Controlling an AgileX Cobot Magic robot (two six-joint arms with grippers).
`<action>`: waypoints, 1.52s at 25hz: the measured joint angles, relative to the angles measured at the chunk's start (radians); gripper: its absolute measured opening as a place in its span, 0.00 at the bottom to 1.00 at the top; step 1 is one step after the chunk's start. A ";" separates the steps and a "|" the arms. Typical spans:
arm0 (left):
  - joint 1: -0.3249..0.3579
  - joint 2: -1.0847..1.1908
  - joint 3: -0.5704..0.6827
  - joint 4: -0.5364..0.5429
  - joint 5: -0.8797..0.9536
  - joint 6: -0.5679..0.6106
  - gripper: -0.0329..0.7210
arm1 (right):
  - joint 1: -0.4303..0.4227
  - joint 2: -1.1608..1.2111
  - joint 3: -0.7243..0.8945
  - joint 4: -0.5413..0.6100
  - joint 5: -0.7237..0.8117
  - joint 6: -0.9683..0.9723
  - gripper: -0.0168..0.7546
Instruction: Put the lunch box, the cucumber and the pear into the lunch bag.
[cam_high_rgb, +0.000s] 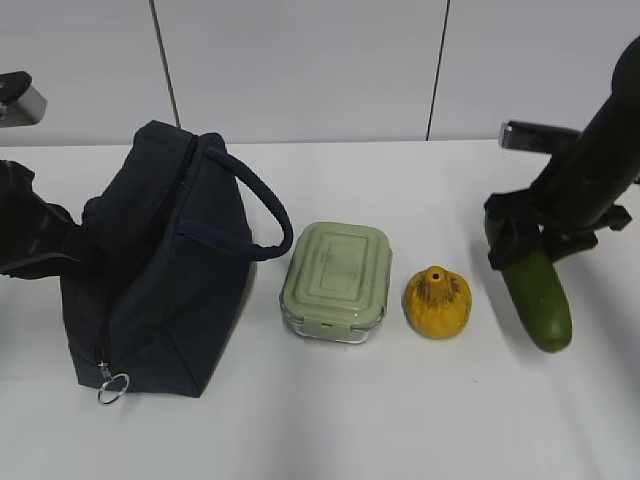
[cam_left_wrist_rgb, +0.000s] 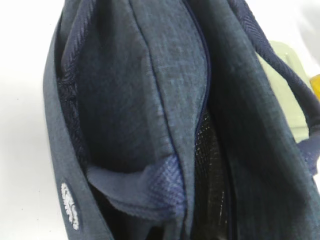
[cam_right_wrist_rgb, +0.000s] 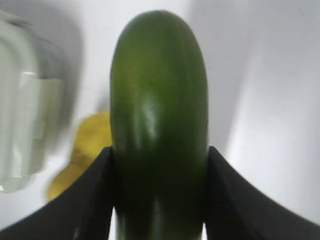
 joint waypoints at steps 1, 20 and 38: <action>0.000 0.000 0.000 0.002 0.000 0.000 0.05 | 0.014 -0.027 -0.014 0.036 0.004 -0.018 0.47; 0.000 0.000 0.000 0.003 0.001 0.002 0.05 | 0.520 0.144 -0.392 1.079 -0.219 -0.652 0.47; 0.000 0.000 0.000 0.004 0.000 0.002 0.05 | 0.520 0.227 -0.394 0.710 -0.238 -0.600 0.82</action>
